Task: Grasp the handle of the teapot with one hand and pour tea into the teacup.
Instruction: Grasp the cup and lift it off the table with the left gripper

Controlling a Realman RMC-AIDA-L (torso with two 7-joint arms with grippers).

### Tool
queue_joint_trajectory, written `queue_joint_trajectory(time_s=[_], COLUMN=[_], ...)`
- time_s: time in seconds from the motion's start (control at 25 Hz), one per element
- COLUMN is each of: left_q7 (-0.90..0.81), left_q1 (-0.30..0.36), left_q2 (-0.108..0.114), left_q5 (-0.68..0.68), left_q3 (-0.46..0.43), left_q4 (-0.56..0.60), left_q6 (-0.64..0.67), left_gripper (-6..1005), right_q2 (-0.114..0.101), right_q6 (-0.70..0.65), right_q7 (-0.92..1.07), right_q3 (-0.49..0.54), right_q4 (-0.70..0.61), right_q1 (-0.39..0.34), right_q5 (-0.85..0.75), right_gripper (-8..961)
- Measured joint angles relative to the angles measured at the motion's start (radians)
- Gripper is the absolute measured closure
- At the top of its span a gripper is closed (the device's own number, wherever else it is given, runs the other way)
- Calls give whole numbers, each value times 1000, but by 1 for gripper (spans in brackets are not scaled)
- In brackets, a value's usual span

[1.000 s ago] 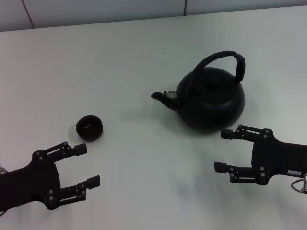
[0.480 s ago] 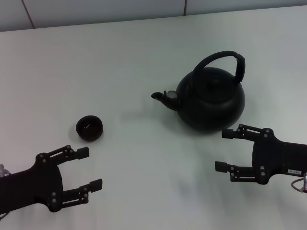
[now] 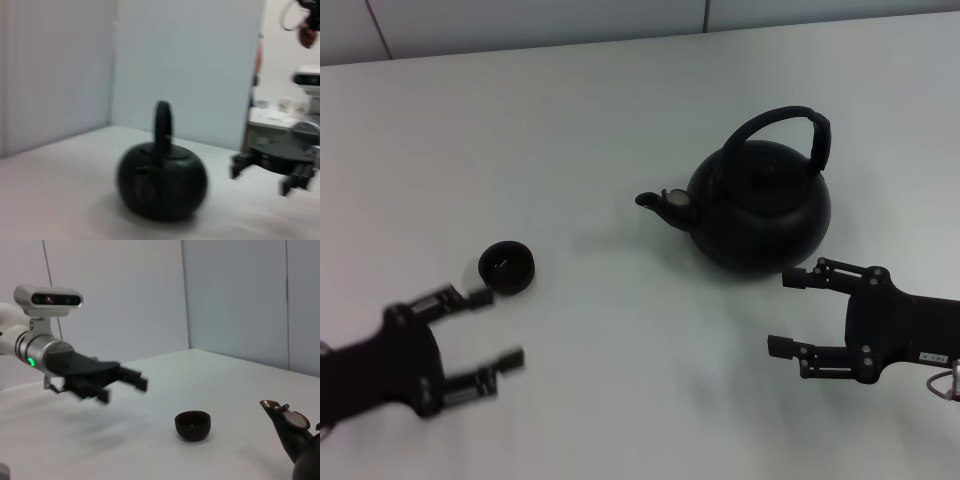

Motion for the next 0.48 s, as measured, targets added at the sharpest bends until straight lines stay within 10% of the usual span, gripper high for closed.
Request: queue_joint_trajectory(time_s=[0.48], left_q7=[85], left_q1=[22], left_q2=[0], left_q5=[-97], left_q3=[-99], left_q4=[-37], left_q6=[-50], left_gripper=[244], right_q2=[1], right_q6=[0], right_q7=[0], right_q3=[0], right_q4=[0], right_q1=[4], right_q5=[0], right_gripper=[137])
